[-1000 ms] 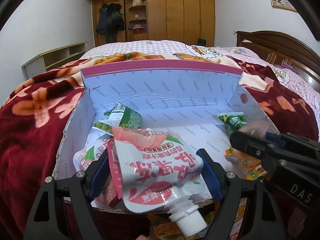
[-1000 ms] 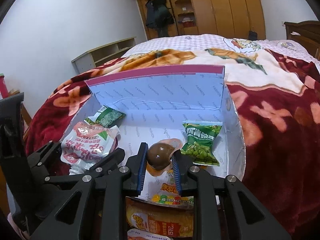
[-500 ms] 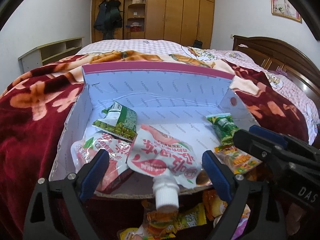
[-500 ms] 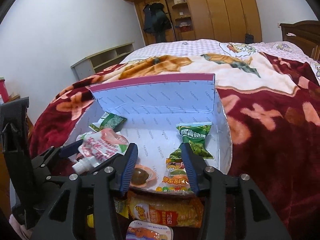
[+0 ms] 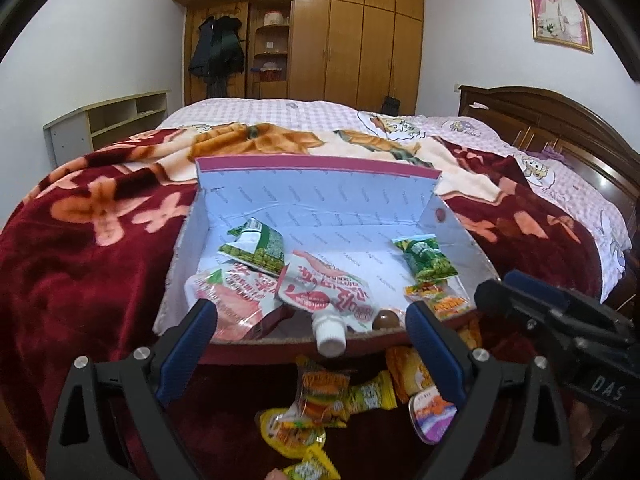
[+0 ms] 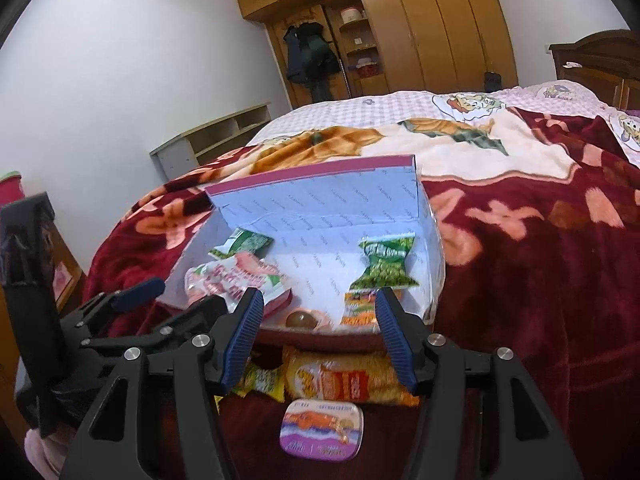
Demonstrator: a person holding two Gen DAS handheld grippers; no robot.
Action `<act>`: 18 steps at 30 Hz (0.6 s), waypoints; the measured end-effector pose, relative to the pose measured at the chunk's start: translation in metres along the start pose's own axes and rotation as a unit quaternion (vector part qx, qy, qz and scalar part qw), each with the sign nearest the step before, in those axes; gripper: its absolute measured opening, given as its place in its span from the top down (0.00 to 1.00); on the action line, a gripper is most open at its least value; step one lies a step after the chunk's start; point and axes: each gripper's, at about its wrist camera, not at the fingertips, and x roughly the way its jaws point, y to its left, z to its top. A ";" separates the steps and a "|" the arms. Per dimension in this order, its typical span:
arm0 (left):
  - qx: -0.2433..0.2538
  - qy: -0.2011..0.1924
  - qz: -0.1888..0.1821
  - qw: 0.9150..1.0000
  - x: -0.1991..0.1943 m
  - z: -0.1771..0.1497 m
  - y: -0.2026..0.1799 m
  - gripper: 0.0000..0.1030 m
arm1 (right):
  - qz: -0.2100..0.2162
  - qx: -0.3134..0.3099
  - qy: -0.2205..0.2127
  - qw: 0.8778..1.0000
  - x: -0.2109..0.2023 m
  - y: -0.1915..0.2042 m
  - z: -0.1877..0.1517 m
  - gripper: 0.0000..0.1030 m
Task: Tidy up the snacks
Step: 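Withdraw both open tools from the box toward the remaining snacks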
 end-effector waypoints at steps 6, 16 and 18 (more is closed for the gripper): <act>-0.004 0.004 0.001 1.000 -0.020 -0.009 0.004 0.05 | 0.005 0.011 0.000 1.000 -0.012 0.001 -0.014 0.42; -0.016 0.023 0.006 1.000 -0.033 -0.039 0.012 0.05 | -0.011 0.024 0.003 1.000 -0.025 0.000 -0.041 0.42; -0.014 0.027 0.007 1.000 -0.034 -0.045 0.012 0.05 | -0.014 0.032 0.005 0.999 -0.026 -0.002 -0.047 0.42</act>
